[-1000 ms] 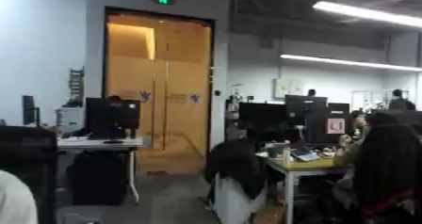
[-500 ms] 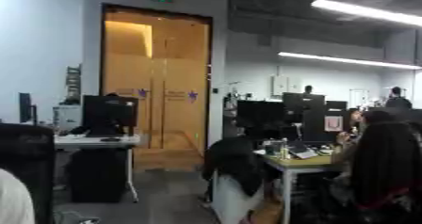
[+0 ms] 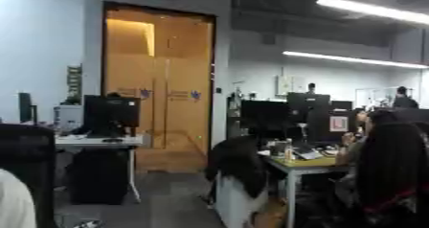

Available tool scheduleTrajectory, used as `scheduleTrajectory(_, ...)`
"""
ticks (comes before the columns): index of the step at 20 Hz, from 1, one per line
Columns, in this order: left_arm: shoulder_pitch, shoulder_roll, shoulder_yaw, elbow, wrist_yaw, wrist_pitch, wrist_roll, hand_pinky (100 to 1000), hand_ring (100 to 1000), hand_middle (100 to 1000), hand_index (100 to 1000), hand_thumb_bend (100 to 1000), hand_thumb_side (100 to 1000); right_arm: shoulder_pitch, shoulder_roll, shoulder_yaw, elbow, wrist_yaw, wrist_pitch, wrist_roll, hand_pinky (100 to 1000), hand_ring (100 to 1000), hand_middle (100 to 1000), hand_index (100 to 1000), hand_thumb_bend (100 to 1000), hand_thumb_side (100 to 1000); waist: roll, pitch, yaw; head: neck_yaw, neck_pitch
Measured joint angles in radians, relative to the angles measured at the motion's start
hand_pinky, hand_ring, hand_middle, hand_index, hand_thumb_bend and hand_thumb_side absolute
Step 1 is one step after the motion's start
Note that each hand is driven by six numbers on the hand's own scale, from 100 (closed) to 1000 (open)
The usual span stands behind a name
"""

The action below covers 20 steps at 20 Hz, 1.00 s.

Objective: Pick up objects on the table and place them in the box.

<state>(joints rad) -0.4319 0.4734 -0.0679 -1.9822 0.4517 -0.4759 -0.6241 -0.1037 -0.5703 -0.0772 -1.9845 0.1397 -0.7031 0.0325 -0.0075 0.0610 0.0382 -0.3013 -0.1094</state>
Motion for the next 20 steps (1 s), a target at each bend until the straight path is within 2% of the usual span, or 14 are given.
scheduleTrajectory(20,0.008,0.000,0.000,0.000,0.009,0.004,-0.004,533,517,760,827,853,953,-0.001,0.000,0.000,0.000,-0.004,0.006,0.005,233,496,682,683,100,784,0.000,0.000,-0.002,-0.009,0.001)
